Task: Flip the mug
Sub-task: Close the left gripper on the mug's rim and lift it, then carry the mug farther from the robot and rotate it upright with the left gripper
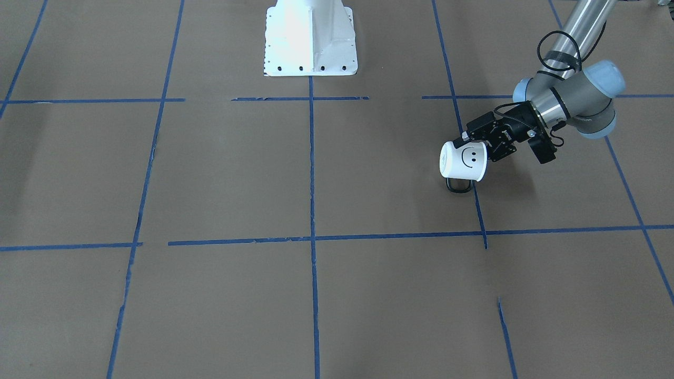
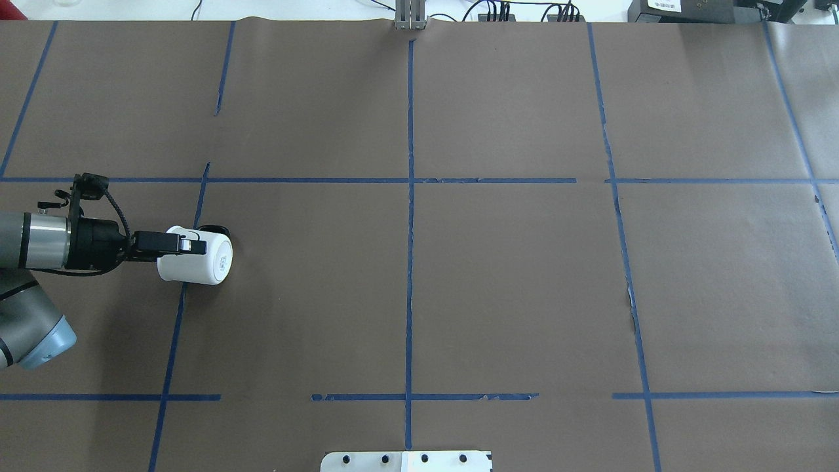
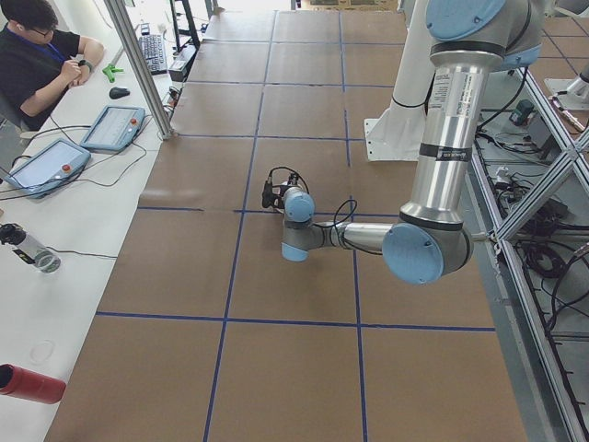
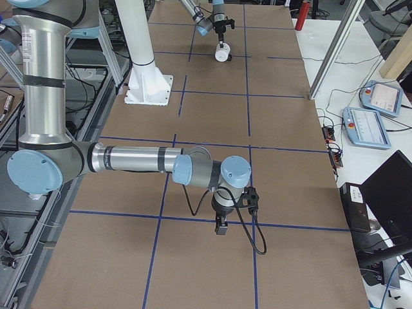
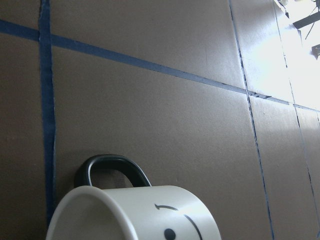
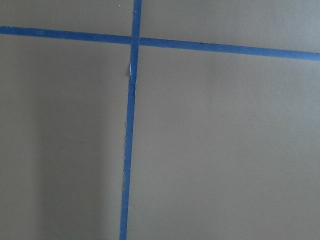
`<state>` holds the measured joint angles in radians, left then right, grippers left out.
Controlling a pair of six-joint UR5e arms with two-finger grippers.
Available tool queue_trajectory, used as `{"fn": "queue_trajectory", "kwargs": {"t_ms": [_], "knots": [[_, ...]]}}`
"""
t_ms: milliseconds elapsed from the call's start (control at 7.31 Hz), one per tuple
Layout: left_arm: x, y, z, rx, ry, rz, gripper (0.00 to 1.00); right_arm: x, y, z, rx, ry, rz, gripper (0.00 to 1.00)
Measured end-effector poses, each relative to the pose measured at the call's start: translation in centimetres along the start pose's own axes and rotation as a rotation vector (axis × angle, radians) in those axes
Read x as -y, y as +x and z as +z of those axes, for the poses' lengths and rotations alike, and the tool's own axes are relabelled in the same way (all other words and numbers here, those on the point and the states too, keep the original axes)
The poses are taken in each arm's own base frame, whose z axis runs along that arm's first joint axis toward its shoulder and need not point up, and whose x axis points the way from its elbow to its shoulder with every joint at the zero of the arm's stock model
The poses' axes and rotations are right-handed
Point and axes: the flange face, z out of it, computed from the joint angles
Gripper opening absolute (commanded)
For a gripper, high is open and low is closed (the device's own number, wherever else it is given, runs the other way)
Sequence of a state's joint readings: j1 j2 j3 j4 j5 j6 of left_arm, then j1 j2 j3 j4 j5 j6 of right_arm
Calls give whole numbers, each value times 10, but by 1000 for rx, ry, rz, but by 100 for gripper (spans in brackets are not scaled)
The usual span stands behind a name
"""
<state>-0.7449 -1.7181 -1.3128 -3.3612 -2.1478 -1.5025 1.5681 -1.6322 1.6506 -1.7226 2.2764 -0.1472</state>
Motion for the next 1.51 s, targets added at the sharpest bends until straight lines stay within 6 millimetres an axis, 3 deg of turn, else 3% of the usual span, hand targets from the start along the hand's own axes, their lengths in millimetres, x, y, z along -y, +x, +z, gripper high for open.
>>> {"fn": "queue_trajectory", "kwargs": {"t_ms": [137,684,1095,1232,1505], "knots": [[-3,5,2,-14,-21,-4,0,0,0,0,0,0,0,100],[-5,47,8,-79,-133,-75,0,0,0,0,0,0,0,100],[9,80,33,-66,-199,-117,0,0,0,0,0,0,0,100],[16,100,42,-32,-207,-144,0,0,0,0,0,0,0,100],[35,168,69,95,-224,-247,0,0,0,0,0,0,0,100]]}}
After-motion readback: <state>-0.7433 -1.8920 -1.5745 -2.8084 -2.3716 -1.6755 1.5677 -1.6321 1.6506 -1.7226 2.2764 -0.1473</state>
